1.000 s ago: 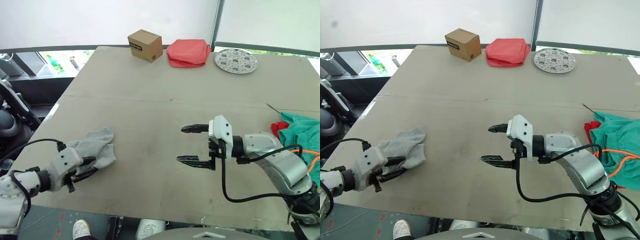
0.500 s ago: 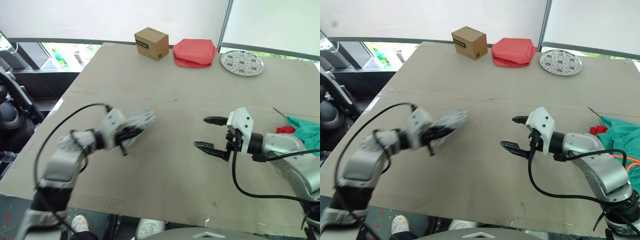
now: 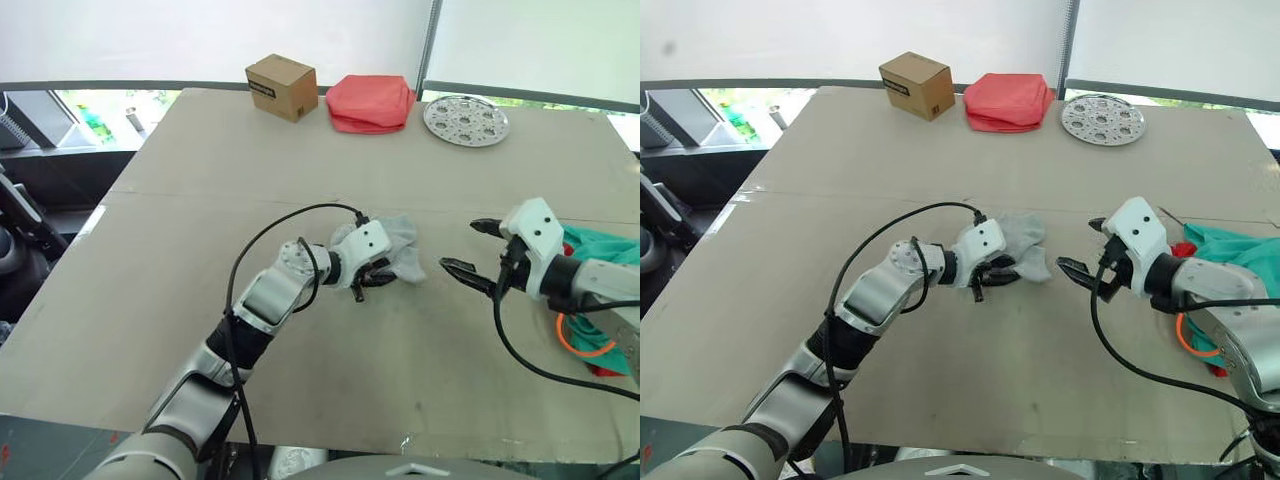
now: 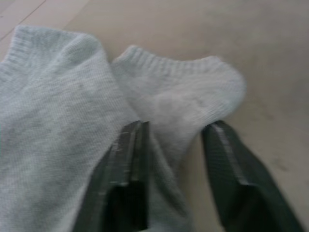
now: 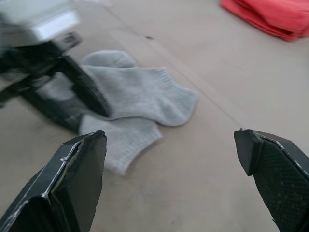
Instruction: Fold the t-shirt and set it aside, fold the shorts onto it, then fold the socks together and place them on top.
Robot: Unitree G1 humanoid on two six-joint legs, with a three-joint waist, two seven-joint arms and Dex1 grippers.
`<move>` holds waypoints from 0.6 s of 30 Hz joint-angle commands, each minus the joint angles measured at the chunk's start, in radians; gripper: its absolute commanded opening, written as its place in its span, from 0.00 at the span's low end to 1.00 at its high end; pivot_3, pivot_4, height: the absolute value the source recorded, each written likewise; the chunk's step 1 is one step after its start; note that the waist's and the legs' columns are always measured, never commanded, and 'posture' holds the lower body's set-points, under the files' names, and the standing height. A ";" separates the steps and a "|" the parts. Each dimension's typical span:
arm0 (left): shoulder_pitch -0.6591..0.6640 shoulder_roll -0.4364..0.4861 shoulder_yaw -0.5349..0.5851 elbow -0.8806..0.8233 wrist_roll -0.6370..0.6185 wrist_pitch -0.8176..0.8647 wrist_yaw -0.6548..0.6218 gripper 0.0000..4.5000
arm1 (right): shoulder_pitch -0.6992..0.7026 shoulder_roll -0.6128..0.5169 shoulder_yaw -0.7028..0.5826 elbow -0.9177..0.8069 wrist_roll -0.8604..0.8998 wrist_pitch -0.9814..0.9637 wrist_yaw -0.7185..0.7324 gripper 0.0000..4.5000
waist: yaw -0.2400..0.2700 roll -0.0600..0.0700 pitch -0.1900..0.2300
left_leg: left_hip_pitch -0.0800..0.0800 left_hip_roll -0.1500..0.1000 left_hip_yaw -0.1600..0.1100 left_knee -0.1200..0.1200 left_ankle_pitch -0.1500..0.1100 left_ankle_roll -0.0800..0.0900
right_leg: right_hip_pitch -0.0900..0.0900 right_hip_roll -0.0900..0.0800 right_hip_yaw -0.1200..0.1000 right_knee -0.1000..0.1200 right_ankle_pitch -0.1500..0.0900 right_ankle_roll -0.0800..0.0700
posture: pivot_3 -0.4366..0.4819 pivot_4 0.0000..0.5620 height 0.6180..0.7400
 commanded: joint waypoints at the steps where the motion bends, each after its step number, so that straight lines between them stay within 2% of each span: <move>1: 0.050 0.079 0.199 -0.172 -0.169 0.070 -0.074 0.75 | -0.061 0.065 -0.004 -0.046 0.080 0.116 -0.064 1.00 | 0.000 0.000 0.000 | 0.000 0.001 -0.001 0.000 0.000 0.000 | 0.000 0.000 0.000 0.000 0.000 0.000 | 0.48 0.27 1.00; 3: 0.081 0.120 0.265 -0.229 -0.240 0.103 -0.107 0.75 | -0.093 0.102 0.005 -0.034 0.105 0.171 -0.093 1.00 | 0.000 -0.001 0.002 | -0.001 0.000 -0.002 0.000 0.000 0.000 | 0.000 -0.001 -0.001 0.000 0.000 0.000 | 0.48 0.27 1.00; 5: 0.098 0.131 0.320 -0.244 -0.284 0.157 -0.079 0.75 | -0.136 0.125 0.035 -0.005 0.096 0.203 -0.115 1.00 | 0.007 0.001 0.002 | -0.001 0.000 -0.002 0.000 0.000 -0.001 | 0.000 -0.002 0.000 0.000 0.000 -0.001 | 0.48 0.27 1.00; 9: 0.182 0.175 0.352 -0.269 -0.249 0.158 0.001 0.75 | -0.332 0.229 0.163 0.240 -0.016 0.248 -0.219 1.00 | 0.001 0.001 0.002 | 0.000 -0.003 0.000 0.002 0.000 0.000 | 0.001 -0.003 0.000 0.000 0.000 -0.001 | 0.48 0.27 1.00; 13: 0.227 0.087 0.391 -0.304 -0.278 0.324 0.173 0.75 | -0.491 0.258 0.313 0.505 -0.146 0.200 -0.216 1.00 | 0.010 0.000 0.003 | -0.001 -0.004 0.000 0.002 0.001 0.000 | 0.001 -0.003 0.001 0.000 0.001 -0.001 | 0.48 0.27 1.00; 18: 0.241 -0.019 0.403 -0.301 -0.261 0.398 0.332 0.75 | -0.654 0.319 0.373 0.832 -0.209 0.122 -0.128 1.00 | 0.003 0.000 0.003 | -0.001 -0.004 0.000 0.001 0.003 -0.005 | 0.001 -0.002 0.001 0.000 0.005 -0.001 | 0.48 0.27 1.00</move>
